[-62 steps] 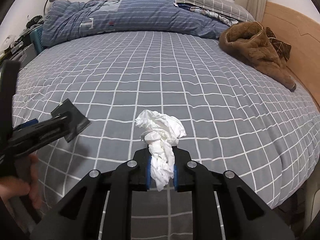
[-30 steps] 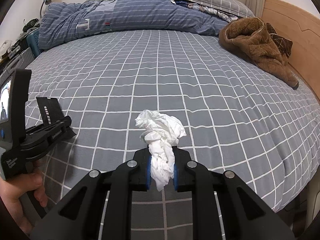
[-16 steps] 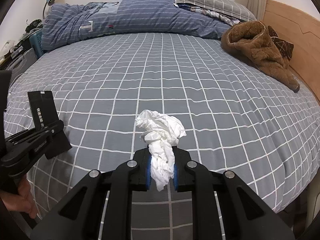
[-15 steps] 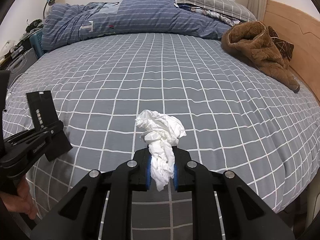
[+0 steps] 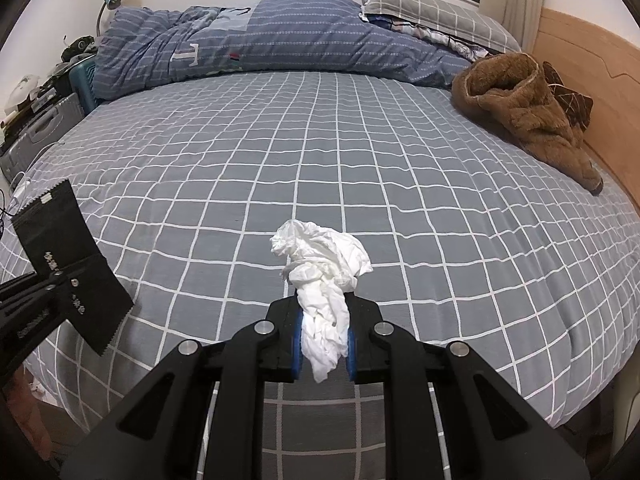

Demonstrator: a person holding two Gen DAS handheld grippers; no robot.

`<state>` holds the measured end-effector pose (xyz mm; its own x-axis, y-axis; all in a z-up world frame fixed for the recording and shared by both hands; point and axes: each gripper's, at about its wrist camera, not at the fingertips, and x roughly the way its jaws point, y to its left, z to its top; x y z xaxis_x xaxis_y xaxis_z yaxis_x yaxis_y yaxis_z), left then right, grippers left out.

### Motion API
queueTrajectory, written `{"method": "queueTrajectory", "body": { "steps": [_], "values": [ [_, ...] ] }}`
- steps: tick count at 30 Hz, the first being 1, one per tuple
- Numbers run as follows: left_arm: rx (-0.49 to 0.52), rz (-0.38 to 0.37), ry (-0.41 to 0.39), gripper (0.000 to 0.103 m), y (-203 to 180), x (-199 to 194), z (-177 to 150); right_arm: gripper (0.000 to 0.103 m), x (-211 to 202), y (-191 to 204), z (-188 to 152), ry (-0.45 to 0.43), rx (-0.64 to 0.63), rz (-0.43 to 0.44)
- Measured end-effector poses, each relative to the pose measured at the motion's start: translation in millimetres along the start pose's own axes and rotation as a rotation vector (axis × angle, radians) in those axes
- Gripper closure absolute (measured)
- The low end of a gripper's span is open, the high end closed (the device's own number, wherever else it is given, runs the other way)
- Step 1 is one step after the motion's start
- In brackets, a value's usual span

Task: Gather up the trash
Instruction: 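Lift the tissue and black sachet and carry both over the bin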

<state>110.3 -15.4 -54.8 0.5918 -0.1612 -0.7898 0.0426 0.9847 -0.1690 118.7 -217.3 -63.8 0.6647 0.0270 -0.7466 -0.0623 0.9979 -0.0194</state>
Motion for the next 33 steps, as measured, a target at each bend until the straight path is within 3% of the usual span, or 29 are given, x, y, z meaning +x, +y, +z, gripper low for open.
{"method": "queueTrajectory", "body": {
  "steps": [17,33],
  "values": [
    [0.035,-0.021,-0.034,0.1,2.4,-44.8,-15.9,0.088,-37.0,18.6,-9.1,-0.052,-0.047,0.016],
    [0.058,-0.03,-0.051,0.1,-8.0,-83.6,-45.7,0.088,-86.6,29.5,-37.8,-0.088,-0.062,0.038]
  ]
}}
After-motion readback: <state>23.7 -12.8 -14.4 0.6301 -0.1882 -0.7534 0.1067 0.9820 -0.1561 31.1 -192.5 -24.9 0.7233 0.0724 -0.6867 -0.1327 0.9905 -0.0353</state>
